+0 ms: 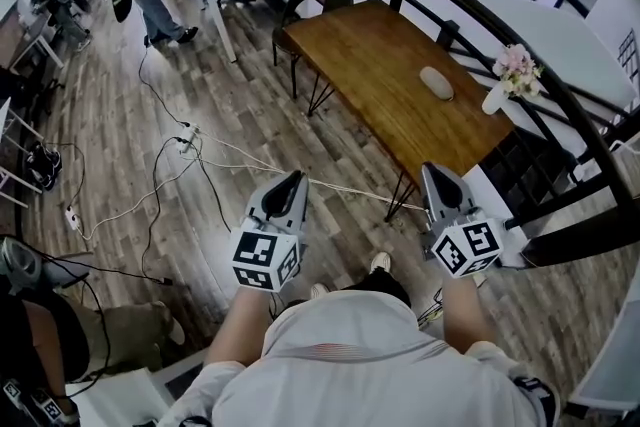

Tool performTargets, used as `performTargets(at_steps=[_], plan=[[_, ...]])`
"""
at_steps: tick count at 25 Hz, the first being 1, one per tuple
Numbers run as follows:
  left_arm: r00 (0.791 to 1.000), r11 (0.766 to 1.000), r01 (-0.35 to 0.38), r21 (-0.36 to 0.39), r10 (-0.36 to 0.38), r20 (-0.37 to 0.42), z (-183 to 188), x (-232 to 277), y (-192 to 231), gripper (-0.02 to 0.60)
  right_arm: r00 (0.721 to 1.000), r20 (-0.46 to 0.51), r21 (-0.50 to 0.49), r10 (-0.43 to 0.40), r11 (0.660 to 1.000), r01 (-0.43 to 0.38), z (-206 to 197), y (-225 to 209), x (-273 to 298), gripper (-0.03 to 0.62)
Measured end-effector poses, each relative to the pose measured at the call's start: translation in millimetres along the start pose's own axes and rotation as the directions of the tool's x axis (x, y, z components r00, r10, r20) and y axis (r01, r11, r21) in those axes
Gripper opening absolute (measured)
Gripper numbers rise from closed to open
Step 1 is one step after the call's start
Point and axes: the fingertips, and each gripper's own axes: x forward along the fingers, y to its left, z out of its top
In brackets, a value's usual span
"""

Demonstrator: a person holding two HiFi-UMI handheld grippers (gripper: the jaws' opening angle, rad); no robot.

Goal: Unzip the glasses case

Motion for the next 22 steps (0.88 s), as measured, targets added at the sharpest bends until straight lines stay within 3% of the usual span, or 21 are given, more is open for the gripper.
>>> performTargets(at_steps=[4,11,17,22], plan=[[1.0,1.0,-0.007,-0.005,0.007,0.003,2,-5,7,0.032,1.0,0.024,-0.008,0.014,1.0,-0.014,6,9,5,0.051],[1.0,0.999,-0.013,-0.039,0.013,-0.004,-7,0,19,0.032,0.999,-0.038,-0.002,0.003,1.0,-0.003,-5,4,19,0.051],[0.999,0.997,-0.024,-0.071,0.022,-0.029,-15,31,43,0.032,0.997,-0.078,0.016,0.014,1.0,-0.013,-16,-12,58,0.051],[0.999,0.998,-0.037,-0.04,0.036,-0.038,-3,68,69,0.032,0.997,-0.068,0.035,0.024,0.999,-0.022,-12,-36,108,0.051]])
